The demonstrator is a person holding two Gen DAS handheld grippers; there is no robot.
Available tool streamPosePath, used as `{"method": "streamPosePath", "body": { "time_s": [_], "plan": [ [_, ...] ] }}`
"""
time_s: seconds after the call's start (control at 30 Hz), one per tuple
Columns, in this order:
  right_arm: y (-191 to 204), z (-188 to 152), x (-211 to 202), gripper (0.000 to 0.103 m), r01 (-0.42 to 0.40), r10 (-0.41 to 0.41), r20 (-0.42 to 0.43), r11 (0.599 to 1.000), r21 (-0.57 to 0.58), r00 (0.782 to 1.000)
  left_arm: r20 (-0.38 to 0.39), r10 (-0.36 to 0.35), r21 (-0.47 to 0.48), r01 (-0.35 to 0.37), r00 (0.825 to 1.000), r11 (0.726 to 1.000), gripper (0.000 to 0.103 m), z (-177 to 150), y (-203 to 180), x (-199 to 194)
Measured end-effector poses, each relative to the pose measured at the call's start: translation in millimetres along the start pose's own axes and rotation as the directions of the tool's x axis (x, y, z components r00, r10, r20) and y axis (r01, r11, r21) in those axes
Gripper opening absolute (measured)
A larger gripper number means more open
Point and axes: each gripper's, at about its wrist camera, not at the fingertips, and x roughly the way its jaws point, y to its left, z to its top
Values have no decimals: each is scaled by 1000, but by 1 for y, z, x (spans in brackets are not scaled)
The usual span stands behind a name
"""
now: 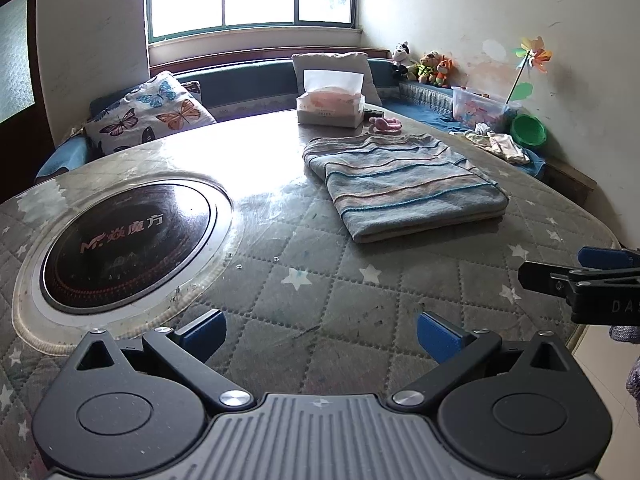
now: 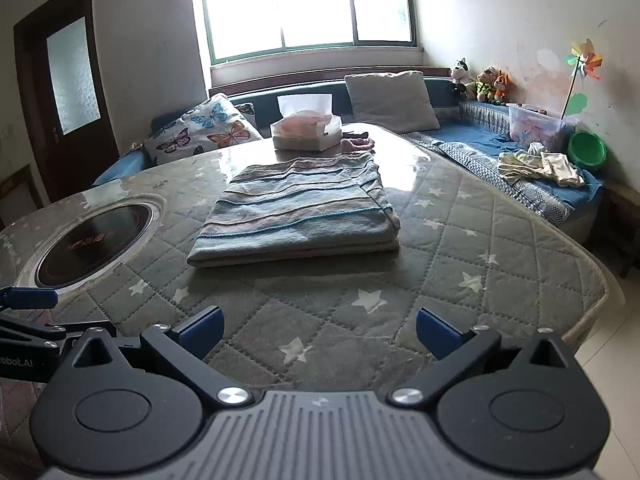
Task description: Fold clothes
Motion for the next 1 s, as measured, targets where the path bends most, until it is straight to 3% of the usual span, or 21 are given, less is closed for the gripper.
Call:
{"method": "streamPosePath", "body": {
  "time_s": [1.0],
  "plan": [
    [7,-8,2,103,7,-7,-32,1000,-10,999,-15,-15,-16,15,1000,1000,103,-8,-4,0]
  ]
}}
